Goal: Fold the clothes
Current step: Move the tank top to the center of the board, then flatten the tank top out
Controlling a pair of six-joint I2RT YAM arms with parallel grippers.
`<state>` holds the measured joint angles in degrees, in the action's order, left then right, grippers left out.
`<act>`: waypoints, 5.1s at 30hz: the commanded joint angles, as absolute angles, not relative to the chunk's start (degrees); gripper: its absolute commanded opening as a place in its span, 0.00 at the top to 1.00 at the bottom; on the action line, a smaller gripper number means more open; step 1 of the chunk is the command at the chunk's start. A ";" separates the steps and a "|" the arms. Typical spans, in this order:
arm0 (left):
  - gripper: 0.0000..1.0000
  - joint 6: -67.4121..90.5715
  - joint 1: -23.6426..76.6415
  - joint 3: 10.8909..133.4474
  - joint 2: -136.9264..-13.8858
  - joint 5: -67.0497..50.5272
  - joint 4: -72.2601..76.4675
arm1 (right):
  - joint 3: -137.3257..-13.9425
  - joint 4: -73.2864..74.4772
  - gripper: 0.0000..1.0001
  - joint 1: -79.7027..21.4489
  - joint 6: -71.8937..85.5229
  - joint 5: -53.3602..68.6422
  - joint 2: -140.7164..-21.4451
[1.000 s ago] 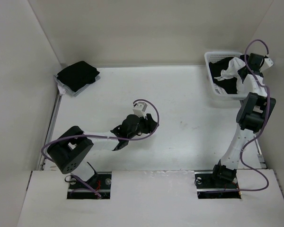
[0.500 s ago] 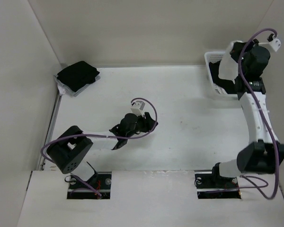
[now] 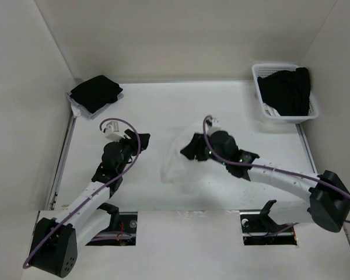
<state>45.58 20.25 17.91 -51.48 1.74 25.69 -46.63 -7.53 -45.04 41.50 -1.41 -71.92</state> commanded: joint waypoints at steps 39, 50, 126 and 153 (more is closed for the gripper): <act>0.65 42.54 33.26 17.49 -64.86 14.41 8.09 | -54.05 10.81 0.60 -68.86 47.28 -17.32 -94.39; 0.77 42.54 32.56 17.66 -63.46 13.19 8.88 | -50.46 8.09 0.94 -69.13 49.48 -21.61 -88.88; 0.97 57.39 72.38 53.10 -101.88 26.80 13.53 | -12.48 11.25 0.98 -45.75 63.54 -23.91 -30.94; 1.00 29.29 48.92 52.19 -29.88 49.13 -11.27 | -60.96 20.13 1.00 -59.26 37.80 -33.57 -32.42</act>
<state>39.42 50.52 47.75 -30.06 47.37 -15.22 -54.41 20.14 -56.01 43.62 -30.96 -31.09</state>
